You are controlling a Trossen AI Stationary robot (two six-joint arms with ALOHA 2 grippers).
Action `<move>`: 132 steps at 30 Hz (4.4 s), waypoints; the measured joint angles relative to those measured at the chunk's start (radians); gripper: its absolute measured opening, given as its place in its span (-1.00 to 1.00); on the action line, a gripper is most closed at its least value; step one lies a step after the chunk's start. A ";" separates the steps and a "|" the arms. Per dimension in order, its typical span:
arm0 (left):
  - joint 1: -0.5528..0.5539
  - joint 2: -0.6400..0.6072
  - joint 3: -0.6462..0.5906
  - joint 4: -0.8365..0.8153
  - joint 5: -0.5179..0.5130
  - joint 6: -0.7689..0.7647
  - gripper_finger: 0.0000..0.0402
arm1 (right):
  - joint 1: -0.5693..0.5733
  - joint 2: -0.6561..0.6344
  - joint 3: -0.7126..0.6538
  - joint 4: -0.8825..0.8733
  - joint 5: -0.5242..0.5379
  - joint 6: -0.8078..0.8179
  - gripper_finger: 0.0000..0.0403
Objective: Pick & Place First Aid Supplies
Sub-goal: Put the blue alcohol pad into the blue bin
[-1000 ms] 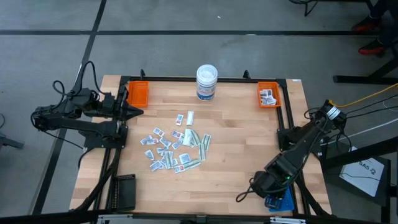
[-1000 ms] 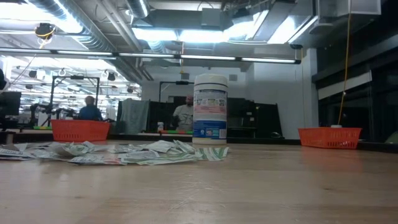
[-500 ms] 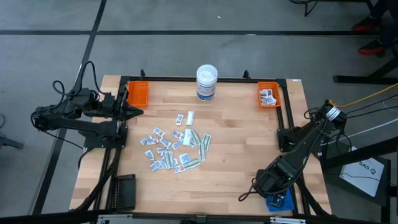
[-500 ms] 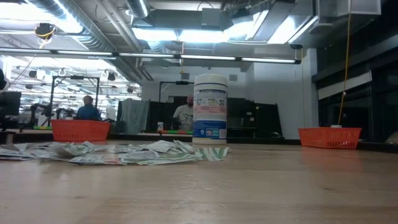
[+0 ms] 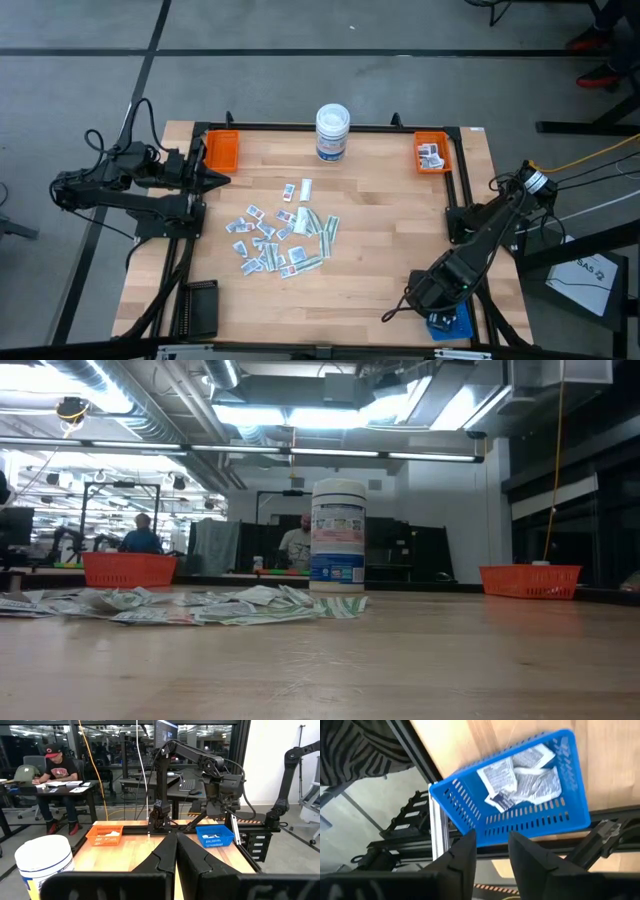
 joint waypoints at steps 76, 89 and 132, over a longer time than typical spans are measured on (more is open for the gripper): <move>0.000 0.000 0.000 0.000 0.000 0.000 -0.98 | -0.602 0.509 0.000 1.329 0.412 -1.414 -0.43; 0.000 0.000 0.000 0.000 0.000 0.000 -0.98 | -0.637 0.598 0.017 1.384 0.376 -1.369 -0.43; 0.000 0.000 0.000 0.000 0.000 0.000 -0.98 | -0.665 0.431 0.053 1.315 -0.051 -1.073 -0.99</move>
